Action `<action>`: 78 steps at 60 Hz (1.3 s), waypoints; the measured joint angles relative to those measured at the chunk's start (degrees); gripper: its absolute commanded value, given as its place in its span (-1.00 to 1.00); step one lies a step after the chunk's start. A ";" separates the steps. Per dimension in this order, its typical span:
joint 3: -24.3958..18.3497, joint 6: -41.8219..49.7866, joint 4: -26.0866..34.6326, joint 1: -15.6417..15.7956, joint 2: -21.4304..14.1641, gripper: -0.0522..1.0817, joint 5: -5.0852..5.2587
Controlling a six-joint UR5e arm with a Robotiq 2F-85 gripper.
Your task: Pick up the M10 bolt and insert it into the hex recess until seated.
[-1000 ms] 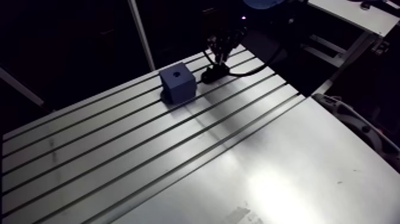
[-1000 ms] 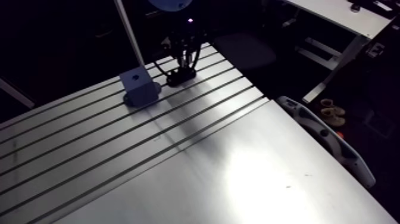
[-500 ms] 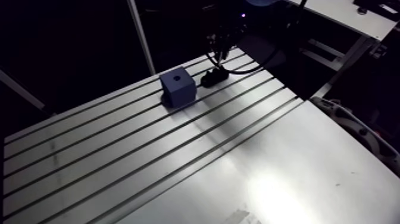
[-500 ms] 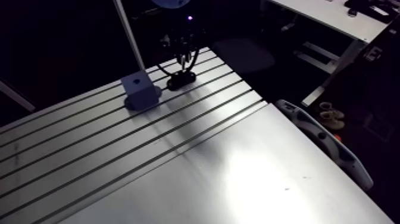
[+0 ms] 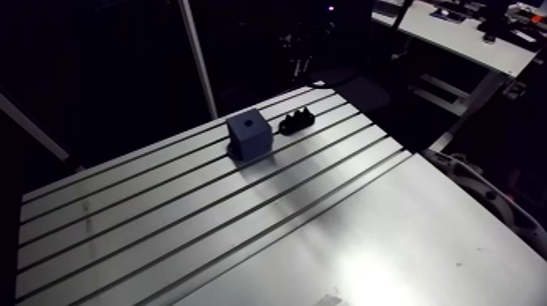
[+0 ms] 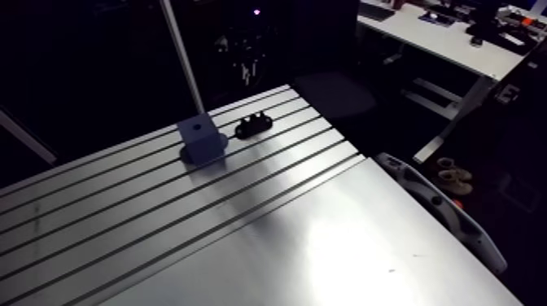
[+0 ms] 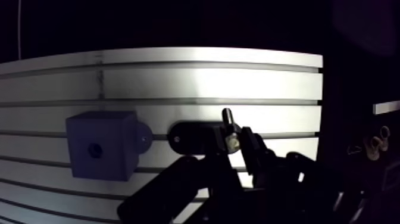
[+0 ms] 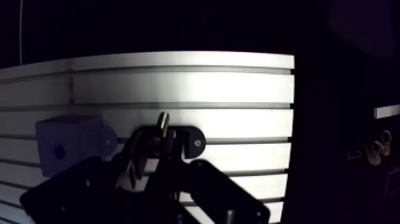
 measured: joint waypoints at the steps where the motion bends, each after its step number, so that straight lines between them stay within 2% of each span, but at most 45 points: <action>1: -0.11 0.03 0.22 0.08 -0.16 0.81 0.02; 20: -2.73 2.19 7.36 0.87 -3.08 0.99 -0.17; 43: -7.87 8.07 19.58 2.59 -5.72 0.99 -0.77; 50: -10.35 9.42 23.67 3.91 -5.89 0.99 -1.39; 67: -15.14 11.50 29.36 6.93 -5.25 0.96 -3.88; 78: -18.34 8.44 33.05 8.53 -3.89 0.94 -4.69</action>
